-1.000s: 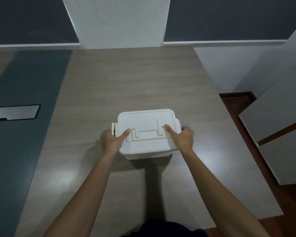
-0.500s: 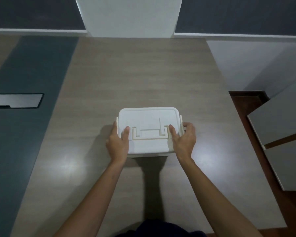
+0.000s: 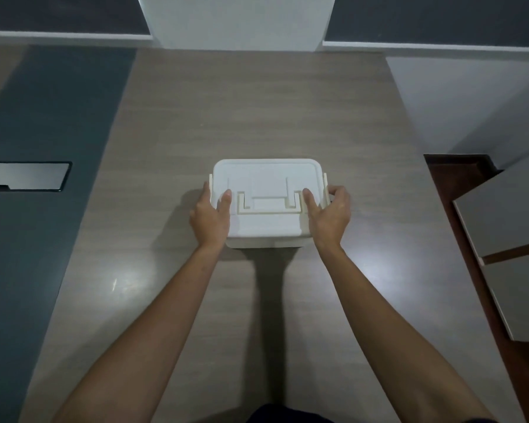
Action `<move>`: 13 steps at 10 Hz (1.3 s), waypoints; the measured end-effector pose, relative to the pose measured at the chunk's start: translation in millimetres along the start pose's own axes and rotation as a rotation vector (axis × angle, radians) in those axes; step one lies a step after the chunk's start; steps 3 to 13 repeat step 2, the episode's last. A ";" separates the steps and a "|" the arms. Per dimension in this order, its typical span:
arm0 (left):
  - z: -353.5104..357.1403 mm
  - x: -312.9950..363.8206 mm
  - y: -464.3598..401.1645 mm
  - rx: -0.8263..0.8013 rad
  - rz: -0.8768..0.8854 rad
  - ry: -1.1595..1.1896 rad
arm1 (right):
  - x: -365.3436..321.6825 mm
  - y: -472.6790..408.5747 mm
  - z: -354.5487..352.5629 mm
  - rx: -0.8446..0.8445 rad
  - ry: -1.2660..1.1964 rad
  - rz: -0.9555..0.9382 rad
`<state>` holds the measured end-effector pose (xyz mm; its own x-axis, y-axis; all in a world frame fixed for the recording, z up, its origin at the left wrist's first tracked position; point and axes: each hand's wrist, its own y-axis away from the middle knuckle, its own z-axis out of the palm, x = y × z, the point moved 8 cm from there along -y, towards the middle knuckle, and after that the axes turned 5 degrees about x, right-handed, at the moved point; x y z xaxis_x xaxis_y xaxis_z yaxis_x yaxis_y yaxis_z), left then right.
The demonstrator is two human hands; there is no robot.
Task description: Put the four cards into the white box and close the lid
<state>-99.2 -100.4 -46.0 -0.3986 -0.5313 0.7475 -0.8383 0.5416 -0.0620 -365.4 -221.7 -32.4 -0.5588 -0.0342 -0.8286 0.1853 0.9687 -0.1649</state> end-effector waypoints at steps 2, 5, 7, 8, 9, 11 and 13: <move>12.8 -23.0 -7.5 -0.129 -0.133 0.200 | 21.6 7.8 -4.2 -0.033 -0.167 0.173; 12.8 -23.0 -7.5 -0.129 -0.133 0.200 | 21.6 7.8 -4.2 -0.033 -0.167 0.173; 12.8 -23.0 -7.5 -0.129 -0.133 0.200 | 21.6 7.8 -4.2 -0.033 -0.167 0.173; 12.8 -23.0 -7.5 -0.129 -0.133 0.200 | 21.6 7.8 -4.2 -0.033 -0.167 0.173; 12.8 -23.0 -7.5 -0.129 -0.133 0.200 | 21.6 7.8 -4.2 -0.033 -0.167 0.173; 12.8 -23.0 -7.5 -0.129 -0.133 0.200 | 21.6 7.8 -4.2 -0.033 -0.167 0.173; 12.8 -23.0 -7.5 -0.129 -0.133 0.200 | 21.6 7.8 -4.2 -0.033 -0.167 0.173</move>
